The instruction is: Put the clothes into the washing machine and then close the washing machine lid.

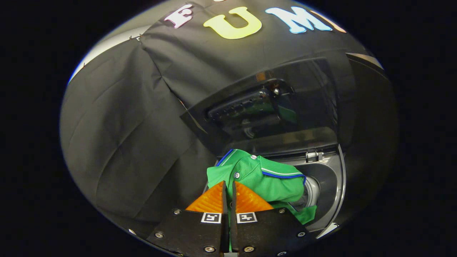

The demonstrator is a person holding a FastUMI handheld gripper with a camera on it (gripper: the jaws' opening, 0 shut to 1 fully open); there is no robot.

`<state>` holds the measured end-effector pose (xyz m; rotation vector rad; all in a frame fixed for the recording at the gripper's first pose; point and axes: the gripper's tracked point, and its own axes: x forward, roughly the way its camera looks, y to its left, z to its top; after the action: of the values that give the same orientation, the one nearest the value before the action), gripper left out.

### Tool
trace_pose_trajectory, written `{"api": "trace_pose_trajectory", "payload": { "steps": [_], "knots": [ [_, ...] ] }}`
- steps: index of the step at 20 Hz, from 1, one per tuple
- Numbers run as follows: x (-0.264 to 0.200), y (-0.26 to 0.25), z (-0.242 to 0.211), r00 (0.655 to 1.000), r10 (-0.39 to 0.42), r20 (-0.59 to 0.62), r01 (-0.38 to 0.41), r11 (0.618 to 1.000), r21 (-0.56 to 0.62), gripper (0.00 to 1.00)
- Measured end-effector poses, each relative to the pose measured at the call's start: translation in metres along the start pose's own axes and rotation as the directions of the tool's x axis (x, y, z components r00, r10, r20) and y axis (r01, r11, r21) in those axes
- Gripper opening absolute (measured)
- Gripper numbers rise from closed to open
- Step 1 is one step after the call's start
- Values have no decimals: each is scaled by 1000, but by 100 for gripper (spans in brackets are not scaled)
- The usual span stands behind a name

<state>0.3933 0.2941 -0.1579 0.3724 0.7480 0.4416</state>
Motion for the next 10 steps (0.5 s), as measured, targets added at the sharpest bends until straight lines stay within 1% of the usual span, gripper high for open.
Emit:
{"api": "trace_pose_trajectory", "payload": {
  "steps": [2, 4, 6, 8, 10],
  "knots": [
    [7, -10, -8, 999, -35, -18, 35, 999, 2, 5],
    [10, -20, -13, 997, -70, -20, 71, 997, 14, 11],
    [9, -30, -19, 994, -108, -33, 109, 993, 40, 22],
    [11, -33, -29, 991, -127, -51, 129, 991, 46, 52],
    [7, -33, -31, 988, -146, -48, 147, 989, 16, 81]
  ]
}}
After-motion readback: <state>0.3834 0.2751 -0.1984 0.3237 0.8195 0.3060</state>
